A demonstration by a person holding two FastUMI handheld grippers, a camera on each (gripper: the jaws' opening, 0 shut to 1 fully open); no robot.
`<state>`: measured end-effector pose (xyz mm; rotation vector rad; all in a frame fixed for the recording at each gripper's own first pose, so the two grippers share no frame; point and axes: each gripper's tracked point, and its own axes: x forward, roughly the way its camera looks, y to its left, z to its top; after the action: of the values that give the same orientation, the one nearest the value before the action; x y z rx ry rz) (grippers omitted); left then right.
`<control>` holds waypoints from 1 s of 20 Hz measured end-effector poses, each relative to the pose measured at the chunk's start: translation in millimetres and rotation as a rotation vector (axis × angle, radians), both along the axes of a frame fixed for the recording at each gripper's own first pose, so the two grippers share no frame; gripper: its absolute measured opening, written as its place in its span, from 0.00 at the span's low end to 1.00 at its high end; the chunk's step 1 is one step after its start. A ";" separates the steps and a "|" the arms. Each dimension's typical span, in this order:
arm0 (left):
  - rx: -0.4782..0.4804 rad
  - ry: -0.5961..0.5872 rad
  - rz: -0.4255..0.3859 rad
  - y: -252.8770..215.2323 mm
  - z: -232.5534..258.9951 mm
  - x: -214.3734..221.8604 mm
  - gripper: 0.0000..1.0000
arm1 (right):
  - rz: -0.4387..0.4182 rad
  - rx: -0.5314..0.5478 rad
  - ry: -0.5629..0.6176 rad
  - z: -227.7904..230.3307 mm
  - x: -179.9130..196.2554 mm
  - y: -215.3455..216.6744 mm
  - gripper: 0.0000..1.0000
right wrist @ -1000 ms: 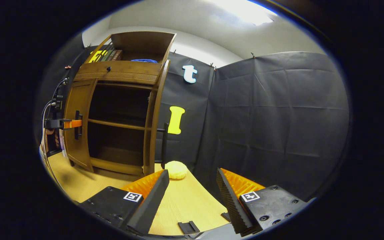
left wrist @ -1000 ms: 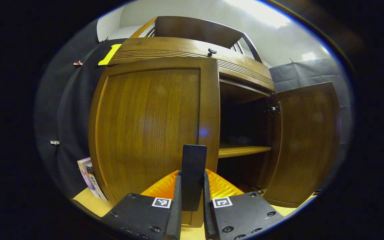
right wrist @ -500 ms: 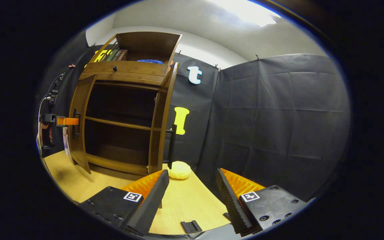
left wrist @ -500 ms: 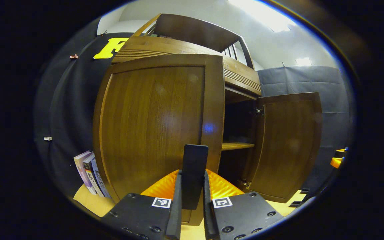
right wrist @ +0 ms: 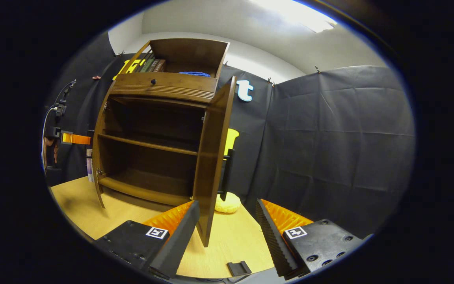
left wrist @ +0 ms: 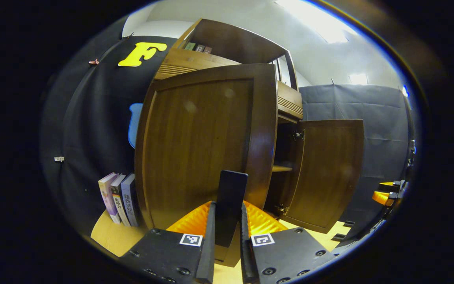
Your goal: Open the right door of the double-door shoe cabinet with the right hand, and open the left door with the left hand.
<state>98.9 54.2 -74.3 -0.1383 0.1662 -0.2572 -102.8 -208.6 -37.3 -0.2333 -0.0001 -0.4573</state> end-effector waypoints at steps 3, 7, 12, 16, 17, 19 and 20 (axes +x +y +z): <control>0.016 0.003 0.037 18.0 2.3 -18.2 0.30 | 0.033 0.013 0.021 -7.3 3.5 9.5 0.92; 0.028 -0.001 0.090 42.1 6.8 -35.8 0.30 | 0.063 0.027 0.038 -12.9 9.2 17.6 0.92; 0.069 -0.002 0.169 72.8 10.2 -53.5 0.21 | 0.102 0.050 0.042 -18.7 16.2 30.4 0.92; 0.080 -0.004 0.274 100.6 12.8 -63.6 0.17 | 0.141 0.081 0.069 -30.2 26.7 42.2 0.92; 0.087 -0.005 0.300 108.2 13.7 -65.8 0.13 | 0.147 0.085 0.078 -33.2 29.1 43.8 0.92; 0.110 -0.009 0.366 124.7 14.9 -72.8 0.11 | 0.158 0.085 0.093 -37.3 34.5 48.5 0.92; 0.133 -0.007 0.398 131.8 15.1 -75.5 0.09 | 0.166 0.084 0.097 -39.5 36.3 50.4 0.92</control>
<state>23.4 186.0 -59.3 -0.0368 0.1450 0.1501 -66.5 -158.2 -76.9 -0.1715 0.0939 -0.2795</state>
